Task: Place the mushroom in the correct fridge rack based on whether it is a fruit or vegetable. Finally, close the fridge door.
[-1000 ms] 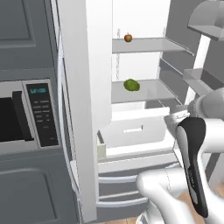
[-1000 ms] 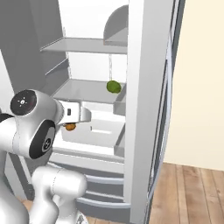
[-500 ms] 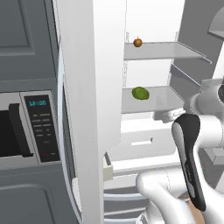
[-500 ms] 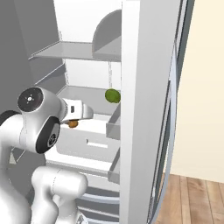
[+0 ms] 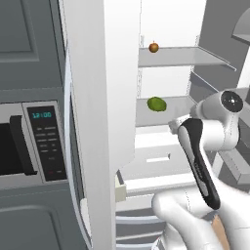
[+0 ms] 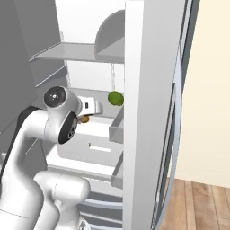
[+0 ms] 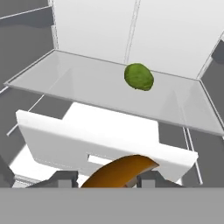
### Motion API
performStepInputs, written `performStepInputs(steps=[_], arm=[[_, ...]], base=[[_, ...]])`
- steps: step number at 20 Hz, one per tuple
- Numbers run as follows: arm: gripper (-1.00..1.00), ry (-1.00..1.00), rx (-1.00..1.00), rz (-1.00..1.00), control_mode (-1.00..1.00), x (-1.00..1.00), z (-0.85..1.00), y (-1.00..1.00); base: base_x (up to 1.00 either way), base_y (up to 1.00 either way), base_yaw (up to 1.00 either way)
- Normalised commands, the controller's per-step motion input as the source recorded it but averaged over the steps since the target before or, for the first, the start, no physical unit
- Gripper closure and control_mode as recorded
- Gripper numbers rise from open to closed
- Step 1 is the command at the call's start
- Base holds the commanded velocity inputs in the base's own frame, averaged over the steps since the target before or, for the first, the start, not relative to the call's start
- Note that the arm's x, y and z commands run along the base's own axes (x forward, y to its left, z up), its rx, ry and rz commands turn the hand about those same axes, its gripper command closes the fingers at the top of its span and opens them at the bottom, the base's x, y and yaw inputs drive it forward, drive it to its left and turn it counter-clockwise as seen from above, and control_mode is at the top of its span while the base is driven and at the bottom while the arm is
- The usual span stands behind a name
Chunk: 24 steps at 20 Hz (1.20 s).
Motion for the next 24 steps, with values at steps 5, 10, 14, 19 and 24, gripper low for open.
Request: performStepInputs(steps=[5,10,14,19,24], arm=[[1.00,0.00,0.00,0.03,-1.00,0.79,-0.22,0.20],[1.00,0.00,0.00,0.01,-1.00,0.92,-0.24,0.25],[1.00,0.00,0.00,0.03,-1.00,0.83,-0.21,0.01],[1.00,0.00,0.00,0.02,-1.00,0.67,-0.32,0.00],[1.00,0.00,0.00,0.01,-1.00,0.65,-0.34,0.02]], base=[[0.00,0.00,0.00],[0.00,0.00,0.00],[0.00,0.00,0.00],[0.00,0.00,0.00],[0.00,0.00,0.00]])
